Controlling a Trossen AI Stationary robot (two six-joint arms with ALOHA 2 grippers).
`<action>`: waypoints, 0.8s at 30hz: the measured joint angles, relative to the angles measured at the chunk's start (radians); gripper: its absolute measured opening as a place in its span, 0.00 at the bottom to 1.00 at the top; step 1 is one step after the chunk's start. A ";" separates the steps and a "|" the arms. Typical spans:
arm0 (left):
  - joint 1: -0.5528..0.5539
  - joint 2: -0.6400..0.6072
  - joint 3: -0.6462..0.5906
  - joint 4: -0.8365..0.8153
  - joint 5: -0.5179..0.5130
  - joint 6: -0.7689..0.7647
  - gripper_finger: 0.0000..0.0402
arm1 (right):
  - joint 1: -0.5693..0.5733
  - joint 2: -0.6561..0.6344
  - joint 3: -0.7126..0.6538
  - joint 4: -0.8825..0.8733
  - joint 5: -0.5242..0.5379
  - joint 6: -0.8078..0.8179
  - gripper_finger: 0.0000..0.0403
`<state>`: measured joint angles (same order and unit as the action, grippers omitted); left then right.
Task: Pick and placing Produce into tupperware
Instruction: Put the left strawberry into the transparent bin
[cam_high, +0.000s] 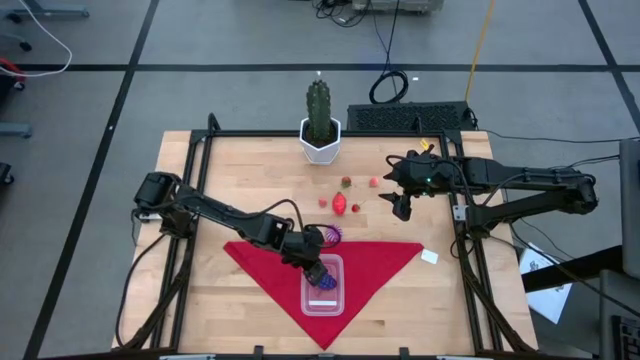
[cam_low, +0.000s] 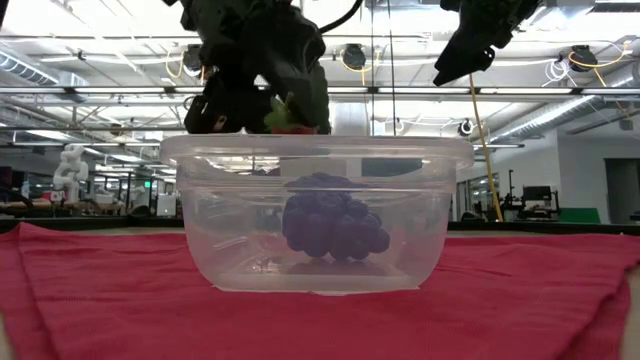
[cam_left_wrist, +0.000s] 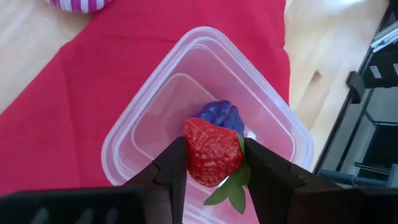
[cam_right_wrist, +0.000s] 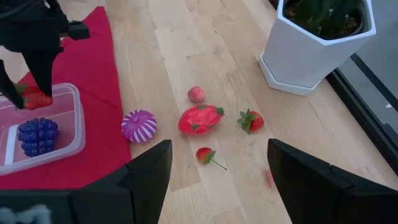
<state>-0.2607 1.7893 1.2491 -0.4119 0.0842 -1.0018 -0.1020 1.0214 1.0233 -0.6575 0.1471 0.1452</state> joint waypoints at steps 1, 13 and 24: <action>0.000 0.000 0.015 -0.013 0.000 0.006 0.32 | 0.000 0.000 0.000 0.000 0.000 0.000 0.63; -0.031 0.086 0.283 -0.311 -0.131 0.079 0.32 | 0.000 0.000 0.000 0.002 0.000 0.000 0.63; -0.029 0.256 0.467 -0.549 -0.076 0.085 0.32 | 0.015 0.000 0.000 -0.008 -0.002 0.000 0.63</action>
<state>-0.2893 2.0456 1.7161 -0.9611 0.0084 -0.9172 -0.0872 1.0214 1.0233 -0.6651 0.1449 0.1452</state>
